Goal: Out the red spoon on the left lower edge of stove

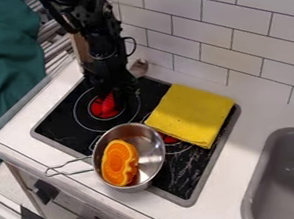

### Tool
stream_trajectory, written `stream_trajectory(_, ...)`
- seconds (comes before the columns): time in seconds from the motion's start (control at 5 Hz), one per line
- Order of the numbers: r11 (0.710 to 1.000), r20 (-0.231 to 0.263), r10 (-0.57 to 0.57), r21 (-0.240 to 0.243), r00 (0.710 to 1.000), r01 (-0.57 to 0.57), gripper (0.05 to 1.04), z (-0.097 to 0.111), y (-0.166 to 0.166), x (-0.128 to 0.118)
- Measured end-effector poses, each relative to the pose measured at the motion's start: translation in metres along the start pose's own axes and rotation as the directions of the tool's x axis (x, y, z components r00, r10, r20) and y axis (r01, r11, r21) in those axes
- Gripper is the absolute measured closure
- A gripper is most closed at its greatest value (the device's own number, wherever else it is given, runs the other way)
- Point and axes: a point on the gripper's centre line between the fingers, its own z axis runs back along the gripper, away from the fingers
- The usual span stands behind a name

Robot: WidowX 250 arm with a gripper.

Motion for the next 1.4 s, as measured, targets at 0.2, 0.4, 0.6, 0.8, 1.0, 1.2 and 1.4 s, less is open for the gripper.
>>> stream_trajectory(0.2,1.0,0.039,0.013,-0.013,0.999,-0.013,0.703,0.016,-0.005,-0.002)
stream_trajectory(0.4,0.998,0.112,0.049,0.032,0.993,-0.053,0.703,0.061,0.006,-0.011)
stream_trajectory(0.6,0.985,0.078,0.136,0.096,0.988,-0.143,0.703,0.077,0.031,-0.044)
stream_trajectory(0.8,0.975,0.036,0.182,0.122,0.983,-0.185,0.704,0.077,0.057,-0.084)
stream_trajectory(1.0,0.969,0.016,0.203,0.14,0.979,-0.203,0.704,0.071,0.078,-0.112)
stream_trajectory(1.2,0.982,0.009,0.163,0.092,0.987,-0.163,0.703,0.053,0.084,-0.124)
stream_trajectory(1.4,0.998,0.077,0.054,0.03,0.996,-0.056,0.704,0.038,0.081,-0.118)
